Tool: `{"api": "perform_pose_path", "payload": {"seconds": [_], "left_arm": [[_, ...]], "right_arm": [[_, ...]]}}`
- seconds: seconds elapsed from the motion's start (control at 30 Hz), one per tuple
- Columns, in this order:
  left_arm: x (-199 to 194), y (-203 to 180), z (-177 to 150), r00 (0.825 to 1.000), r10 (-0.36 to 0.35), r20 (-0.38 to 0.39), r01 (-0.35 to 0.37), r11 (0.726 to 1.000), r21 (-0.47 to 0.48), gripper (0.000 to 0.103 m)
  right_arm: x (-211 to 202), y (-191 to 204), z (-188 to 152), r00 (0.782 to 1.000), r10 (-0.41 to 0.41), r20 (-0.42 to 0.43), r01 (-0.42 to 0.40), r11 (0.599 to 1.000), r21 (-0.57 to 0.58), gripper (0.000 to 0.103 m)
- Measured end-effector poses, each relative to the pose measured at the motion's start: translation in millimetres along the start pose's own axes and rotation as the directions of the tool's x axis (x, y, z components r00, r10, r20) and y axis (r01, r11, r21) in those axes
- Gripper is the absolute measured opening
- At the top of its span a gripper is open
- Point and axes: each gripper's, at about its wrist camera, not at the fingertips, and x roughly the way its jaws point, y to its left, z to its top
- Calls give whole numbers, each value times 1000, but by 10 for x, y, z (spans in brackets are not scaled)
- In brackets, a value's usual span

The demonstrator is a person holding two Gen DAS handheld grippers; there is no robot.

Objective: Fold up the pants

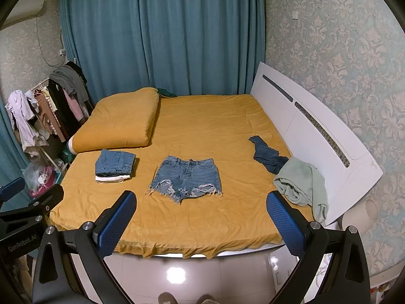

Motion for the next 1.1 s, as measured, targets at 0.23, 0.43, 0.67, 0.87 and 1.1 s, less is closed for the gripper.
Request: {"api": "perform_pose_path", "payload": {"seconds": [0.23,0.43,0.67,0.87,1.1], "left_arm": [[-14,-20,8,1000,3,4,-3,1000,3,103],[-41,-28,10,1000,1,7,-1,1000,3,103],[-56,-43,10,1000,2,9,-2,1000,5,103],[-65,-76,24,1000,4,11,-4,1000,3,103],[-91,-188,70,1000,6,15,-6,1000,1,103]], "right_arm": [[-31,-34,55,1000,2,4,-2,1000,2,103],[-59,-107,77,1000,8,6,-8,1000,2,103],[-60,-112,66,1000,7,8,-7,1000,3,103],[-125,-182,88,1000,11,13,-11,1000,9,103],[-149,-207,84,1000,12,15,-12,1000,9,103]]}}
